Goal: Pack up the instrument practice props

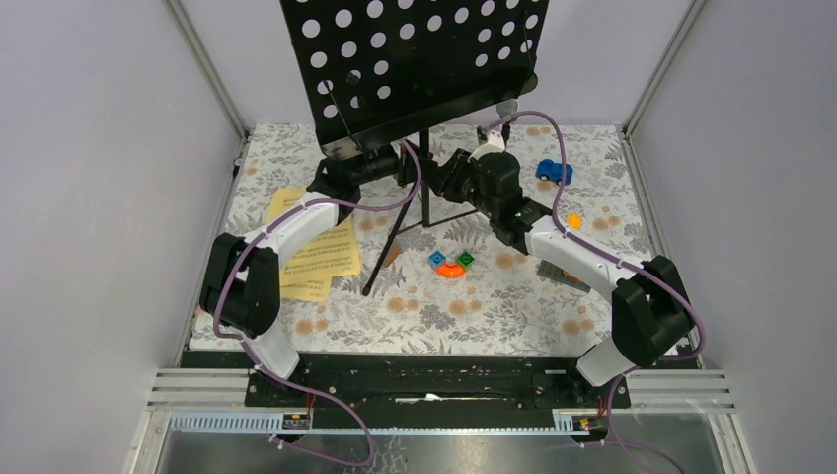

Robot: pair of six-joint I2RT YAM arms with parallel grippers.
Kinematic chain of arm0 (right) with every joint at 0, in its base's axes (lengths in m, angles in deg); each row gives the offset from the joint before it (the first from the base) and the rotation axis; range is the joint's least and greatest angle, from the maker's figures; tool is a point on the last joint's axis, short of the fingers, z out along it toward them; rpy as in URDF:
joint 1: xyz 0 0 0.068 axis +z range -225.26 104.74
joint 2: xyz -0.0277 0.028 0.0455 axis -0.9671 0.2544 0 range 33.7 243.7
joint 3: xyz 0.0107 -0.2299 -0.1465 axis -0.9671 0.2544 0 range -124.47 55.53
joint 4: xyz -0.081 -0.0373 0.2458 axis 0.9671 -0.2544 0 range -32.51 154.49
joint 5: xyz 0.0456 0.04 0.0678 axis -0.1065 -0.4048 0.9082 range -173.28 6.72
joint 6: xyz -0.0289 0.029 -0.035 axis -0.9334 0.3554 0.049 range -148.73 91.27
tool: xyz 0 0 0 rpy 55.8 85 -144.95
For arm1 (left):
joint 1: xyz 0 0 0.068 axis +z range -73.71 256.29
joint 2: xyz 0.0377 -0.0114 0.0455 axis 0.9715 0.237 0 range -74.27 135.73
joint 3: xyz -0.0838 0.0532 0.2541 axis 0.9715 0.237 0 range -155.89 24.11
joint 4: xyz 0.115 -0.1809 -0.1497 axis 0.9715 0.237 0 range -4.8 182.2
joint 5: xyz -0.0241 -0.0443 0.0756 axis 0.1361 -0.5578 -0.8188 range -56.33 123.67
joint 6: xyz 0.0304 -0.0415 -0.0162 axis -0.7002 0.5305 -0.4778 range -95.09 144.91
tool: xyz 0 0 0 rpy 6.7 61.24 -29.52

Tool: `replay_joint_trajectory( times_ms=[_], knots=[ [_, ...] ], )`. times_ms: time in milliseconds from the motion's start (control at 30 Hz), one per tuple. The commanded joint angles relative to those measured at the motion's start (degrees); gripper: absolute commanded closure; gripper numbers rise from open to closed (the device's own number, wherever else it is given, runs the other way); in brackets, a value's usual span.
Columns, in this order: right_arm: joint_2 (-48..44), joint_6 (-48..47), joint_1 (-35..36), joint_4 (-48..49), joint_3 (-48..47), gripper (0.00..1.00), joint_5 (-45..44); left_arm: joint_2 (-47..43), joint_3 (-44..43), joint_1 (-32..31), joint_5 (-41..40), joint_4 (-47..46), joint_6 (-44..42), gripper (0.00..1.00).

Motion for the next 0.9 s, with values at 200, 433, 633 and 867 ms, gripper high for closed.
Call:
replay_joint_trajectory(
  times_ms=[200,433,633,867],
  knots=[
    [-1.38,-26.16,6.21,-8.61,-0.72,1.0,-9.44,2.75,-0.61,0.02,-0.21,7.13,3.58,1.0],
    [-4.86,-52.58,12.36,9.32,12.41,1.0,-18.39,2.88,-0.66,0.37,-0.33,7.0,3.85,1.0],
    [-2.83,-69.29,15.42,11.25,14.49,1.0,-22.64,3.03,-0.61,0.61,-0.63,7.0,3.98,1.0],
    [1.31,-93.19,18.91,21.4,20.43,1.0,-29.35,3.1,-0.62,0.81,-1.36,7.19,4.28,1.0]
  ],
)
